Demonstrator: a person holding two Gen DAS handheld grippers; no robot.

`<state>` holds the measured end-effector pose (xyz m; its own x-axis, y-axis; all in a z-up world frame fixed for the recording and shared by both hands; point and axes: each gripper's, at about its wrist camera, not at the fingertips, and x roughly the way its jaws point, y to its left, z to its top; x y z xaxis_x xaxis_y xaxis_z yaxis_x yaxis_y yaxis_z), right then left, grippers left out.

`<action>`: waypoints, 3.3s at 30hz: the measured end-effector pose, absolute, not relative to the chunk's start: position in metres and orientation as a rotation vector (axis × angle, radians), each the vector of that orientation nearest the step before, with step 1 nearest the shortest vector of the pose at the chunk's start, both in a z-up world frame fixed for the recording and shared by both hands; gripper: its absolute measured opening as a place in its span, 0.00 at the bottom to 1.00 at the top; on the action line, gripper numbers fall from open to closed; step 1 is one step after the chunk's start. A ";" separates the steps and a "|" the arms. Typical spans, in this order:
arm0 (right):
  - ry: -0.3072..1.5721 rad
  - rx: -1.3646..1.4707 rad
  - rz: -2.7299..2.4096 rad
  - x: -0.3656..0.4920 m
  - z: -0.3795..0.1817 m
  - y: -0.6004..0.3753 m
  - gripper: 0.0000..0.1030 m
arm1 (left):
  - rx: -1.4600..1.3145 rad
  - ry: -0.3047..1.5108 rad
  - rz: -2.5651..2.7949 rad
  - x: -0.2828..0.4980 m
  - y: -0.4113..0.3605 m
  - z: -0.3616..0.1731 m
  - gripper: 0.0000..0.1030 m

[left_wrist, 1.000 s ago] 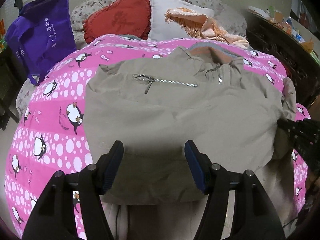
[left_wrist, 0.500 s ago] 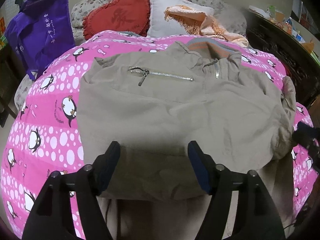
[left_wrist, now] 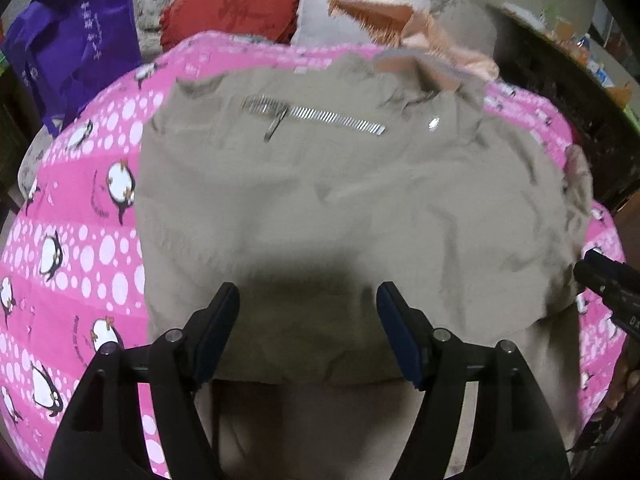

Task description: Fold large clothes

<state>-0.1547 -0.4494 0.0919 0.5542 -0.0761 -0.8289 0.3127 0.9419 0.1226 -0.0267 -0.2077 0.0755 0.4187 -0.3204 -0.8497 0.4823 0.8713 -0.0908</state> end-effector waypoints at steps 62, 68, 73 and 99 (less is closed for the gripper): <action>0.452 0.819 -0.596 -0.300 0.146 -0.756 0.04 | 0.173 1.018 -0.548 -0.052 -0.212 0.098 0.70; 0.451 0.687 -0.577 -0.335 0.182 -0.718 0.04 | 0.126 1.037 -0.502 -0.056 -0.173 0.094 0.70; 0.478 0.552 -0.473 -0.313 0.214 -0.668 0.04 | 0.072 1.032 -0.461 -0.058 -0.145 0.096 0.70; 0.866 0.292 0.096 -0.211 0.116 -0.411 0.53 | 0.001 1.019 -0.444 -0.053 -0.120 0.094 0.70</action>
<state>-0.2109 -0.4109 0.1157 0.6462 0.2012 -0.7362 0.0344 0.9560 0.2914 -0.0534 -0.1199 0.0936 0.4436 -0.3577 -0.8217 0.3584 0.9112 -0.2032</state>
